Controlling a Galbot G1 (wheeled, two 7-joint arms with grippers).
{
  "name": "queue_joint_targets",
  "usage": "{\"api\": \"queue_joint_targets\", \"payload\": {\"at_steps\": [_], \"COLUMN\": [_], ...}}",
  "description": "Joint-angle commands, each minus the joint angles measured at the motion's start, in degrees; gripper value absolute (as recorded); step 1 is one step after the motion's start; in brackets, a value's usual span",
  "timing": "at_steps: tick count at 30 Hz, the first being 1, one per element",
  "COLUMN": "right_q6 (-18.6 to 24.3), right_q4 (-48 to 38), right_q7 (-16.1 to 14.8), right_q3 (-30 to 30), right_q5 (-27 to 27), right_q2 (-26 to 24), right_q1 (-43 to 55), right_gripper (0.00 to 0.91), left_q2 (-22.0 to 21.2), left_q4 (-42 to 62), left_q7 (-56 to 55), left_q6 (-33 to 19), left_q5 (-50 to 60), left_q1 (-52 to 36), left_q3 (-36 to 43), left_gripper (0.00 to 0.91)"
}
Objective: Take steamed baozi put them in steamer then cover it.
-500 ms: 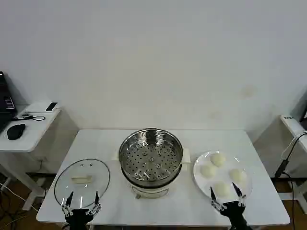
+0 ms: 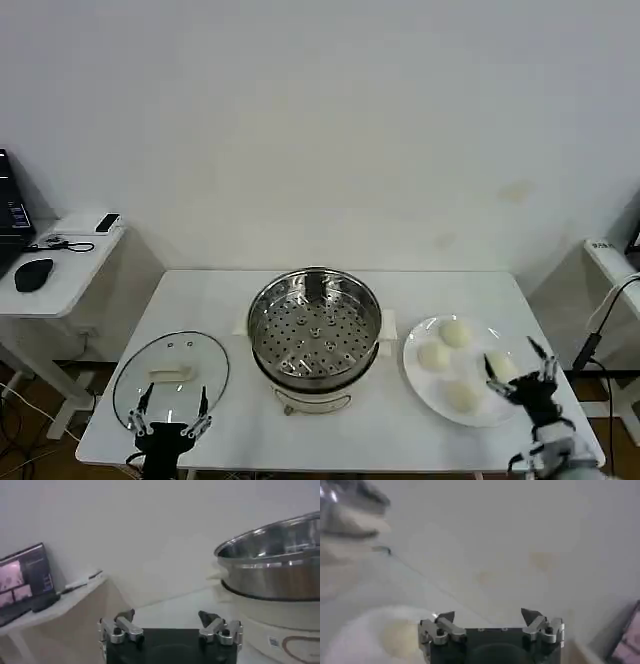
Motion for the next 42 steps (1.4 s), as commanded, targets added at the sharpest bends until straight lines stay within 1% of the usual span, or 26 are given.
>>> {"api": "queue_joint_targets", "payload": {"at_steps": [1, 2, 3, 5, 6, 8, 10, 11, 12, 13, 14, 15, 16, 19, 20, 23, 27, 34, 36, 42], "right_q6": [-12.18, -12.24, -12.25, -11.95, -11.26, -10.43, -9.26, -8.92, -7.76, -7.35, -7.28, -7.23, -6.99, -6.86, -7.26, -8.60, -9.53, -10.37, -10.59, -10.91], "right_q4": [-11.29, -11.88, -13.61, -16.06, -17.72, -19.26, -21.70, -22.84, -24.57, -25.74, -26.25, -27.42, -28.63, -30.96, -32.00, -34.37, -37.26, -39.77, -40.44, -42.59], "right_q7": [-26.31, -26.72, -30.09, -32.69, -33.93, -36.94, -39.85, -40.97, -42.42, -43.53, -44.22, -45.61, -47.23, -48.91, -49.21, -49.16, -48.18, -46.46, -45.48, -44.37], "right_q3": [-5.06, -5.49, -10.42, -16.01, -19.77, -25.40, -35.34, -38.70, -44.32, -48.33, -49.73, -52.91, -57.95, -66.19, -67.63, -72.32, -74.51, -76.41, -76.35, -76.71], "right_q5": [-13.68, -13.70, -13.92, -13.99, -13.92, -12.37, -9.64, -9.33, -8.63, -8.12, -7.85, -6.89, -5.92, -4.03, -2.61, -1.12, -0.42, 0.98, 0.68, 0.93], "right_q2": [-24.19, -24.55, -27.89, -30.45, -32.38, -34.58, -36.63, -36.97, -37.36, -37.53, -37.56, -37.57, -37.32, -36.03, -35.68, -33.67, -30.69, -26.54, -25.25, -21.73], "right_q1": [17.80, 18.54, 22.28, 26.21, 30.71, 34.95, 44.07, 47.03, 52.08, 55.41, 57.02, 59.97, 63.11, 69.33, 70.80, 73.49, 74.61, 75.52, 75.51, 75.41], "right_gripper": [0.907, 0.907, 0.907, 0.907, 0.907, 0.907, 0.907, 0.907, 0.907, 0.907, 0.907, 0.907, 0.907, 0.907, 0.907, 0.907, 0.907, 0.907, 0.907, 0.907], "left_q2": [-0.39, -0.45, -0.56, -0.63, -0.65, -0.69, -0.72, -0.76, -0.79, -0.87, -0.95, -1.07, -1.08, -1.10, -1.12, -1.36, -1.73, -2.07, -1.84, -1.52], "left_q4": [-0.98, -1.14, -1.43, -1.83, -2.03, -2.21, -2.61, -2.98, -3.11, -3.28, -3.34, -3.37, -3.36, -3.48, -3.67, -4.19, -4.92, -5.08, -5.04, -4.89], "left_q7": [1.85, 1.85, 1.90, 1.92, 1.87, 1.82, 1.86, 1.93, 1.98, 1.98, 2.00, 2.01, 2.01, 2.05, 2.09, 2.06, 2.26, 2.42, 2.41, 2.39], "left_q6": [0.24, 0.24, 0.12, 0.01, 0.02, -0.06, -0.05, -0.05, -0.01, -0.02, -0.04, -0.05, -0.05, 0.00, 0.05, 0.29, 0.66, 0.77, 0.68, 0.56], "left_q5": [4.89, 5.08, 5.79, 6.51, 6.85, 6.95, 7.23, 7.57, 7.71, 7.98, 8.34, 8.55, 8.66, 8.96, 9.09, 9.08, 9.13, 9.38, 9.41, 9.33], "left_q1": [0.07, 0.13, 0.23, 0.39, 0.45, 0.45, 0.57, 0.71, 0.74, 0.80, 0.80, 0.80, 0.75, 0.67, 0.60, -0.01, -0.86, -0.76, -0.67, -0.55], "left_q3": [0.00, 0.04, 0.03, -0.01, -0.07, -0.17, -0.16, -0.11, -0.07, -0.04, -0.01, -0.01, 0.01, 0.00, 0.00, -0.02, 0.17, 0.36, 0.21, -0.25], "left_gripper": [0.907, 0.907, 0.907, 0.907, 0.907, 0.907, 0.907, 0.907, 0.907, 0.907, 0.907, 0.907, 0.907, 0.907, 0.907, 0.907, 0.907, 0.907, 0.907, 0.907]}}
